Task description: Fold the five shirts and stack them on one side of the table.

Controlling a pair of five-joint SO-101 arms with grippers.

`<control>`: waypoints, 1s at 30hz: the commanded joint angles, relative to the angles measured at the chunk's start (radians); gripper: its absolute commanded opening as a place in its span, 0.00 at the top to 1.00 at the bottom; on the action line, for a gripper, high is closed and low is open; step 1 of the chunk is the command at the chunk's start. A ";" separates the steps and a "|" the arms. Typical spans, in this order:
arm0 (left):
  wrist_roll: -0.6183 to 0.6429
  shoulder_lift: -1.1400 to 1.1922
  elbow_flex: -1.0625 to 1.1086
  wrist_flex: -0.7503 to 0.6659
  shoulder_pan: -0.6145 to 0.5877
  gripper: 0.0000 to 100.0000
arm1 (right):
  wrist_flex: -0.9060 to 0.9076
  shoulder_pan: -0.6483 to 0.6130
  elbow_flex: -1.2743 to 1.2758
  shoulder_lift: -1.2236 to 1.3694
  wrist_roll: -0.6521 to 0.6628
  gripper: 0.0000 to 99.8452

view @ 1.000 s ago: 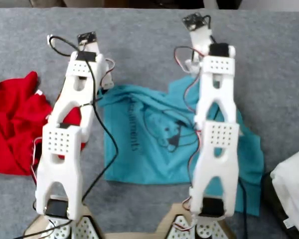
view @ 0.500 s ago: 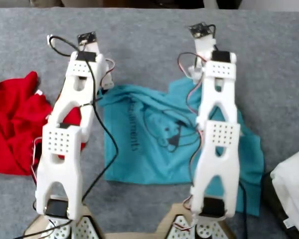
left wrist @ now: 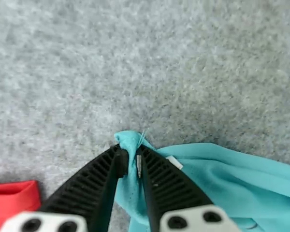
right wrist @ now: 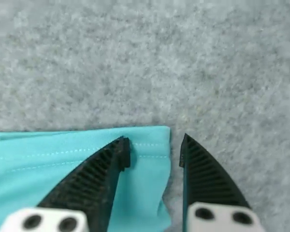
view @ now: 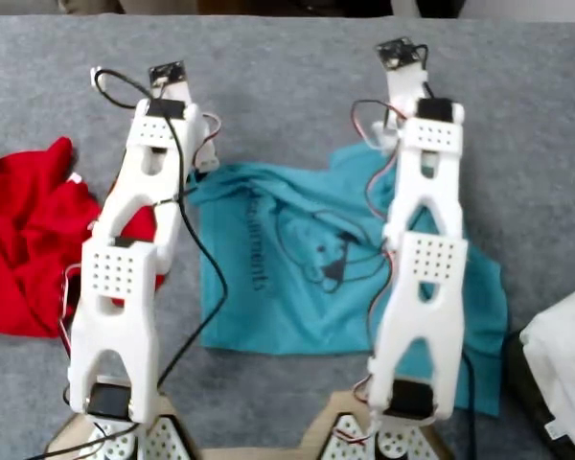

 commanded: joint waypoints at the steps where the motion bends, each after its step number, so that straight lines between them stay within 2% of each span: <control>1: 0.008 -0.004 0.000 -0.025 -0.009 0.98 | -0.026 0.013 -0.094 -0.005 -0.002 0.82; 20: 0.008 -0.004 0.017 -0.040 -0.009 0.98 | -0.023 -0.004 -0.148 0.079 0.057 0.82; 25: 0.008 -0.004 0.017 -0.040 -0.011 0.98 | 0.018 -0.008 -0.148 0.090 0.143 0.82; 30: 0.008 -0.004 0.017 -0.040 -0.011 0.98 | 0.048 -0.018 -0.154 0.088 0.147 0.93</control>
